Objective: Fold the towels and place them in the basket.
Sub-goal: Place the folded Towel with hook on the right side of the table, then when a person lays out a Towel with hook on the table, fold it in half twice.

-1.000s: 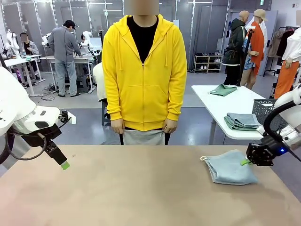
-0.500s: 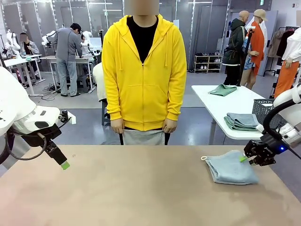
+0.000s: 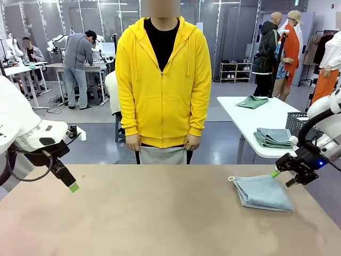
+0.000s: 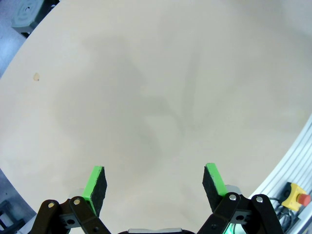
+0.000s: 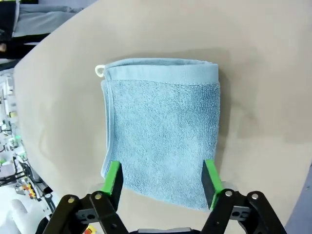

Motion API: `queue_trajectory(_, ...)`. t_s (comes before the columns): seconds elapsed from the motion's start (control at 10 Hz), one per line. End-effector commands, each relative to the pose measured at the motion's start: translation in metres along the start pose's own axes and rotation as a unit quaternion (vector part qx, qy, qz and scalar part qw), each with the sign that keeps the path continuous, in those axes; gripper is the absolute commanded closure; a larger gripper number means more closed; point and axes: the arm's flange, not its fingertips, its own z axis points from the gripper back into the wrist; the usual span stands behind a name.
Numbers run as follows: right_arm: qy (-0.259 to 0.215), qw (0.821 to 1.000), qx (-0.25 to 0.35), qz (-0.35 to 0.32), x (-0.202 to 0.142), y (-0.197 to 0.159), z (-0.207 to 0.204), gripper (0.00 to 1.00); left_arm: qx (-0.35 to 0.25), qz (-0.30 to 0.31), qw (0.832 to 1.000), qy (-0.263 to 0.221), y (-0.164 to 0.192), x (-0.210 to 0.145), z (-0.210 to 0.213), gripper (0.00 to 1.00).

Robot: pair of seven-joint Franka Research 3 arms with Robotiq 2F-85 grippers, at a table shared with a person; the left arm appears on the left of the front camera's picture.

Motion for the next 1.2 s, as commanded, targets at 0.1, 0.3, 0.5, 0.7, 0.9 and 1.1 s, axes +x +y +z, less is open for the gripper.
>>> queue_trajectory(0.1, -0.011, 0.999, -0.043, 0.01, -0.012, 0.026, 0.01, 0.0, 0.007, 0.003, 1.0, 0.004, 0.001, 0.003, -0.001, 0.0)
queue_trajectory(0.3, -0.007, 1.0, -0.021, 0.019, -0.004, 0.015, 0.012, 0.0, 0.007, 0.003, 1.0, 0.004, 0.001, 0.003, -0.001, 0.0)
queue_trajectory(0.5, -0.007, 1.0, -0.021, 0.019, -0.004, 0.015, 0.012, 0.0, 0.007, 0.003, 1.0, 0.004, 0.001, 0.003, -0.001, 0.0)
queue_trajectory(0.7, -0.007, 1.0, -0.021, 0.019, -0.004, 0.015, 0.012, 0.0, 0.007, 0.003, 1.0, 0.004, 0.001, 0.003, -0.001, 0.0)
queue_trajectory(0.9, -0.007, 1.0, -0.021, 0.019, -0.004, 0.015, 0.012, 0.0, 0.007, 0.003, 1.0, 0.004, 0.001, 0.003, -0.001, 0.0)
queue_trajectory(1.1, -0.007, 1.0, -0.021, 0.019, -0.004, 0.015, 0.012, 0.0, 0.007, 0.003, 1.0, 0.004, 0.001, 0.003, -0.001, 0.0)
